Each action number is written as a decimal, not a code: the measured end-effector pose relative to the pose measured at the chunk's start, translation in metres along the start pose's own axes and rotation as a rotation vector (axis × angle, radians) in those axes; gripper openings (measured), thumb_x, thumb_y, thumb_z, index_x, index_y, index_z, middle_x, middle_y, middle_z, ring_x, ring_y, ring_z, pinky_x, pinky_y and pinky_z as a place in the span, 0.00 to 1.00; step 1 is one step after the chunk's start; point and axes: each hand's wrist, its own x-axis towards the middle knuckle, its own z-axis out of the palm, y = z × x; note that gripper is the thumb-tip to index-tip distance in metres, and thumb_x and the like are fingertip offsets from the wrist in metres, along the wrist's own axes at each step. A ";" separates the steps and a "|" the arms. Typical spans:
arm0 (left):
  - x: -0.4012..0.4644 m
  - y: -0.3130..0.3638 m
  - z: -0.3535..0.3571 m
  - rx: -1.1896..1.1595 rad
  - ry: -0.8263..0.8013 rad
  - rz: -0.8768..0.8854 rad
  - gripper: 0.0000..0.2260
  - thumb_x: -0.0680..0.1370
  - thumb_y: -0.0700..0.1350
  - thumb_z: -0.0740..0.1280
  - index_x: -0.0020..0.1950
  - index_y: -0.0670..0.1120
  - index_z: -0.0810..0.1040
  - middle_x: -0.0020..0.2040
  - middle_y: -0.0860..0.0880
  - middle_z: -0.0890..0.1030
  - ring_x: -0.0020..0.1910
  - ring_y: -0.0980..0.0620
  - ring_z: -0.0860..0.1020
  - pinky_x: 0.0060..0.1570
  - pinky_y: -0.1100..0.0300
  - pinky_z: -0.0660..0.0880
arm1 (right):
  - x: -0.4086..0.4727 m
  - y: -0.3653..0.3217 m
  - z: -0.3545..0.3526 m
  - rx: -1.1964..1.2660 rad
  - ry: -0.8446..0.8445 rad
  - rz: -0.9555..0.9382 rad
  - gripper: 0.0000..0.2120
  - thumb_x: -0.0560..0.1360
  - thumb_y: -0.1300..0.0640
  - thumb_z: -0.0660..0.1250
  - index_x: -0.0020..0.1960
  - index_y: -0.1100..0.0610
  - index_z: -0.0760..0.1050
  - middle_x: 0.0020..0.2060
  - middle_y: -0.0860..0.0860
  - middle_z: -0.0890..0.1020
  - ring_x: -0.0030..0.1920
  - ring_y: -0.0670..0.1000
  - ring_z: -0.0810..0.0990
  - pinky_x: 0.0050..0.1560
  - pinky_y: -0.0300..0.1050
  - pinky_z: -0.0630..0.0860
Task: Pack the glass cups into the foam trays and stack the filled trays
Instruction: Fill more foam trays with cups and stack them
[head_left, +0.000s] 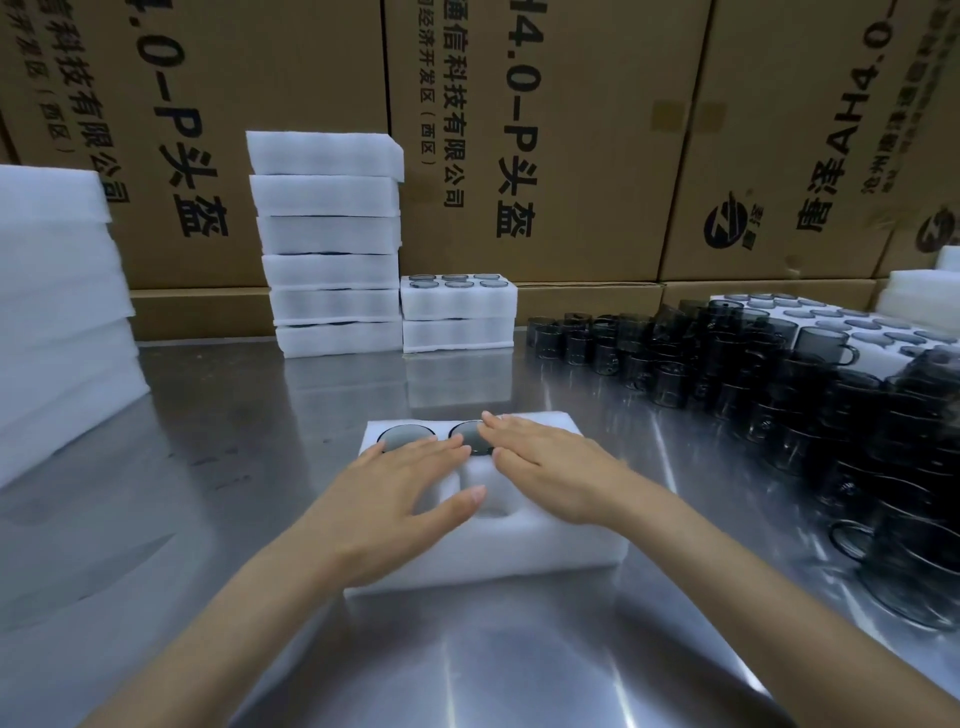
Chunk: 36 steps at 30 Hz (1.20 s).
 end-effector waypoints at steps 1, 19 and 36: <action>-0.001 0.000 0.003 0.021 0.050 0.009 0.32 0.74 0.71 0.44 0.74 0.60 0.61 0.73 0.66 0.60 0.70 0.71 0.53 0.62 0.75 0.44 | 0.000 0.000 0.001 0.016 0.018 0.008 0.21 0.82 0.50 0.47 0.75 0.48 0.60 0.76 0.40 0.54 0.75 0.40 0.51 0.65 0.35 0.50; -0.015 -0.011 0.016 -0.501 0.350 -0.036 0.18 0.73 0.63 0.54 0.52 0.59 0.80 0.55 0.67 0.79 0.60 0.65 0.74 0.57 0.72 0.66 | -0.007 0.137 -0.008 0.219 0.579 0.640 0.24 0.79 0.55 0.57 0.75 0.56 0.60 0.75 0.49 0.60 0.66 0.53 0.70 0.59 0.48 0.69; -0.014 -0.014 0.018 -0.487 0.350 -0.031 0.19 0.74 0.61 0.55 0.49 0.56 0.82 0.53 0.63 0.81 0.60 0.62 0.75 0.59 0.66 0.67 | 0.028 0.176 -0.004 -0.079 0.644 0.724 0.23 0.79 0.54 0.60 0.72 0.56 0.62 0.66 0.55 0.66 0.59 0.59 0.73 0.47 0.51 0.72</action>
